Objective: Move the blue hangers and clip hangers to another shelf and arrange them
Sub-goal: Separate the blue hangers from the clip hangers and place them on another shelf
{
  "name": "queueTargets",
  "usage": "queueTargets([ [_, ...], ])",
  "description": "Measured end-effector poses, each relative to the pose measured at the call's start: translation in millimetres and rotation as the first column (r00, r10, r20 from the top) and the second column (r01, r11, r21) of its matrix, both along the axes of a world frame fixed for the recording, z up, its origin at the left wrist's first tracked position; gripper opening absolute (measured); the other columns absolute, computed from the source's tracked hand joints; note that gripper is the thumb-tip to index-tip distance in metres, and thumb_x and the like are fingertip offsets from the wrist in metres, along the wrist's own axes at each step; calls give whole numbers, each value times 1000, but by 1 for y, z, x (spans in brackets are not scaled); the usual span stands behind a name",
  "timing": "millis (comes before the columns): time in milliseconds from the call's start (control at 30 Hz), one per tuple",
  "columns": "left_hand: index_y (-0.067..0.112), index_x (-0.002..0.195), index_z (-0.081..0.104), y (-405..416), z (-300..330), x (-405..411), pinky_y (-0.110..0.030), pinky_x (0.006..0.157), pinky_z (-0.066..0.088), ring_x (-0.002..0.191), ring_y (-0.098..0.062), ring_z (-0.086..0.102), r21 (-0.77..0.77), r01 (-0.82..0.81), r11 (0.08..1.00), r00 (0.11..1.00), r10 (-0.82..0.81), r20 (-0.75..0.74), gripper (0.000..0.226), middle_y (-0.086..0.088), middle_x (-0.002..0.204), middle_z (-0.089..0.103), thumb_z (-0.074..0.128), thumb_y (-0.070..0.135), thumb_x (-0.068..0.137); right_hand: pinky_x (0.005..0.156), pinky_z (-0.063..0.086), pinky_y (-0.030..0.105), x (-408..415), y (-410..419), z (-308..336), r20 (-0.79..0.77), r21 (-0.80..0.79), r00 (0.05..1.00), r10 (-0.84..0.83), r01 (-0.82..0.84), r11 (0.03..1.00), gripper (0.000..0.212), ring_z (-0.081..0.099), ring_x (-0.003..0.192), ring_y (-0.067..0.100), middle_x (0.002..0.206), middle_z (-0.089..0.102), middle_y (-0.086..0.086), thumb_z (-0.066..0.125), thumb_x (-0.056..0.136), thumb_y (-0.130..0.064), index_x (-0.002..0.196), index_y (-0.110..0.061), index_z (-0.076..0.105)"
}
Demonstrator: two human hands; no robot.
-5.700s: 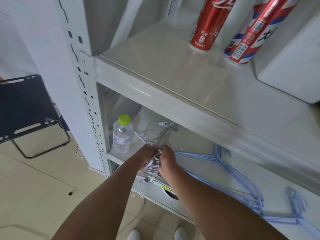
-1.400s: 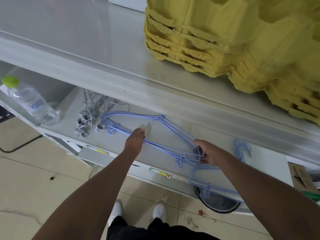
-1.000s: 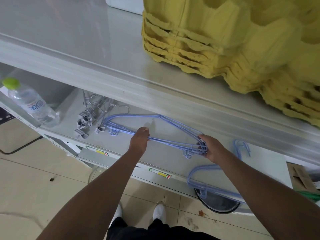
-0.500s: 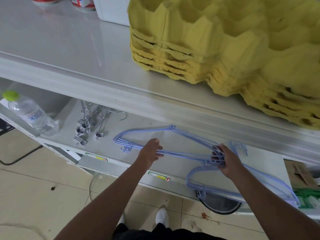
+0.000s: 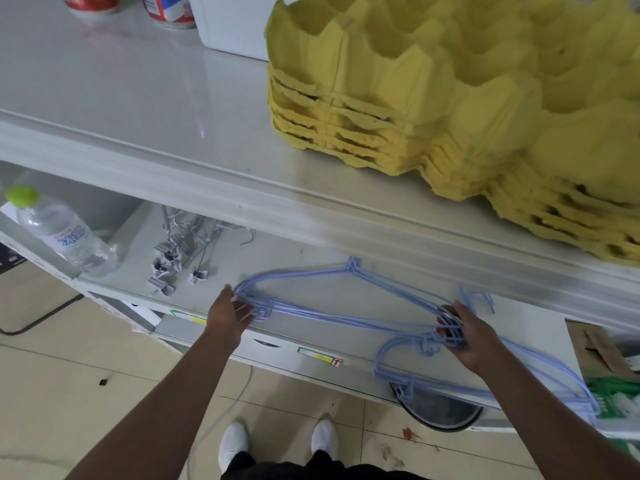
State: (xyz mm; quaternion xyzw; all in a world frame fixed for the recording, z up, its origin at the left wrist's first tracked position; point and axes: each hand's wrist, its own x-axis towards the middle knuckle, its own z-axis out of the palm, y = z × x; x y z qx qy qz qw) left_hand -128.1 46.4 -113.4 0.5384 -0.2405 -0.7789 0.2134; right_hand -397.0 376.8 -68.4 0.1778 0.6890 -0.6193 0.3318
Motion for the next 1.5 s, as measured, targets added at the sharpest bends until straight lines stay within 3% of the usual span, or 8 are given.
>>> queueTargets([
  [100, 12, 93, 55, -8, -1, 2, -31, 54, 54, 69, -27, 57, 112, -5, 994, 994, 16, -104, 34, -13, 86, 59, 42, 44, 99, 40, 50, 22, 0, 2, 0, 10, -28, 1000, 2, -1, 1000, 32, 60, 56, 20, 62, 68, 6, 51, 101, -34, 90, -9, 66],
  [333, 16, 94, 59, -19, -9, 5, -36, 64, 51, 73, -28, 59, 111, 191, 975, 979, -182, -88, 38, -12, 85, 61, 43, 50, 97, 39, 48, 21, 4, 11, -6, -5, -59, 1000, -21, 20, 998, 32, 62, 43, 13, 58, 67, 3, 49, 102, -33, 91, -10, 67],
  [433, 13, 94, 59, -22, -5, 0, -39, 65, 49, 76, -30, 58, 66, 281, 957, 960, -280, -29, 36, -14, 89, 60, 42, 45, 99, 39, 48, 22, 7, 15, -10, 2, -77, 999, -33, 33, 997, 31, 61, 43, 15, 59, 66, 5, 48, 102, -32, 93, -8, 66],
  [600, 8, 104, 55, -25, 6, -9, -35, 49, 59, 78, -31, 61, 20, 392, 920, 915, -392, 95, 39, -15, 92, 60, 42, 45, 100, 34, 43, 21, 8, 23, -12, 12, -99, 999, -43, 44, 994, 29, 60, 42, 14, 64, 62, 8, 48, 102, -30, 94, -7, 65],
  [767, 9, 116, 56, -23, 2, -12, -36, 64, 52, 79, -28, 63, -31, 500, 865, 847, -481, 227, 54, -13, 96, 63, 40, 56, 96, 34, 44, 19, 8, 30, -11, 0, -86, 999, -40, 40, 995, 30, 60, 40, 13, 55, 65, 4, 47, 103, -30, 91, -8, 64],
  [933, 12, 117, 56, -15, 2, -18, -34, 61, 52, 88, -30, 65, -92, 534, 840, 816, -484, 316, 56, -13, 109, 61, 36, 60, 95, 32, 42, 20, 6, 35, -9, -19, -64, 999, -34, 33, 997, 32, 57, 37, 12, 54, 63, 5, 47, 102, -31, 91, -7, 63],
  [1167, 13, 85, 54, -5, 0, -15, -29, 61, 48, 60, -23, 56, -213, 508, 835, 839, -423, 341, 44, -9, 69, 53, 43, 54, 96, 37, 45, 19, 9, 30, -13, -70, -47, 997, -9, 6, 999, 33, 56, 40, 11, 60, 61, 6, 46, 103, -32, 91, -7, 65],
  [1500, 1, 82, 66, -5, 5, -16, -32, 49, 52, 56, -31, 61, -276, 428, 861, 855, -286, 433, 57, -18, 69, 57, 44, 52, 95, 53, 47, 32, 11, 19, -9, -207, 40, 978, 8, 1, 999, 36, 57, 54, 24, 70, 65, 13, 50, 100, -40, 105, -11, 71],
])
